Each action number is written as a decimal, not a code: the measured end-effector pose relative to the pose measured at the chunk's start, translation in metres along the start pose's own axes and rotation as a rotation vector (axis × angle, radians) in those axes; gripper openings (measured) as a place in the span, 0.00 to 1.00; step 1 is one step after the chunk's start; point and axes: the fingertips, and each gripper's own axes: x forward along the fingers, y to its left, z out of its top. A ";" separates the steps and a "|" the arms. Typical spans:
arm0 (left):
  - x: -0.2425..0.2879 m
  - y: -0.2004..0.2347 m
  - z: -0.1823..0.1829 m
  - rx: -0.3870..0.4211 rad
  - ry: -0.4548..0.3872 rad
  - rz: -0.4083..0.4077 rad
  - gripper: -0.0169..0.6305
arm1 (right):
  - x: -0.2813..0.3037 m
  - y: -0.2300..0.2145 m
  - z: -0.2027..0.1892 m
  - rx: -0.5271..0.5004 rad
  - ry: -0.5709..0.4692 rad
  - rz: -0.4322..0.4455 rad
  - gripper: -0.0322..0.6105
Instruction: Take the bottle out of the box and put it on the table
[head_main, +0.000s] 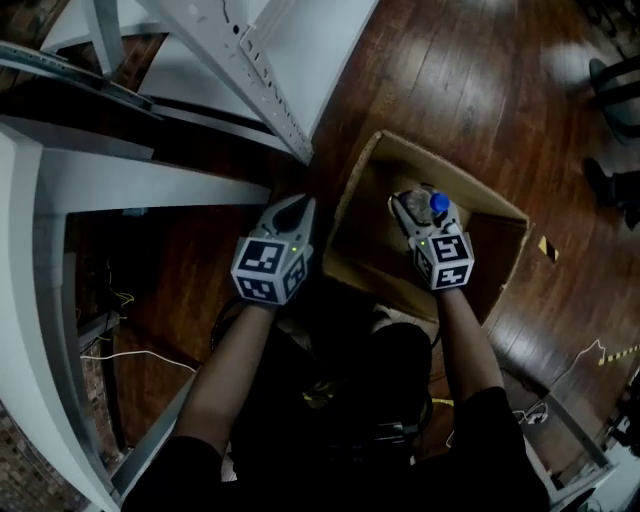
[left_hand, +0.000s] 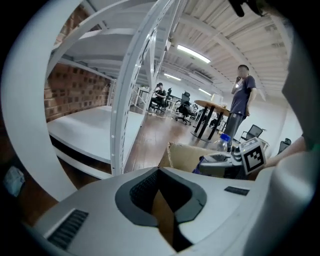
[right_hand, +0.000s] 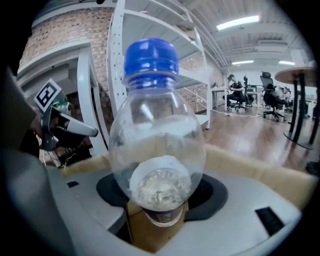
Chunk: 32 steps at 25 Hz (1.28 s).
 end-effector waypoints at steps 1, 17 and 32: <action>-0.010 -0.010 0.006 0.006 0.012 0.003 0.01 | -0.020 -0.001 0.014 0.021 -0.008 -0.015 0.49; 0.000 -0.020 -0.033 -0.107 -0.020 -0.179 0.01 | -0.088 0.012 -0.005 -0.047 0.172 -0.146 0.49; -0.155 0.012 0.148 -0.112 -0.330 0.098 0.01 | -0.138 0.090 0.200 -0.268 -0.012 0.108 0.48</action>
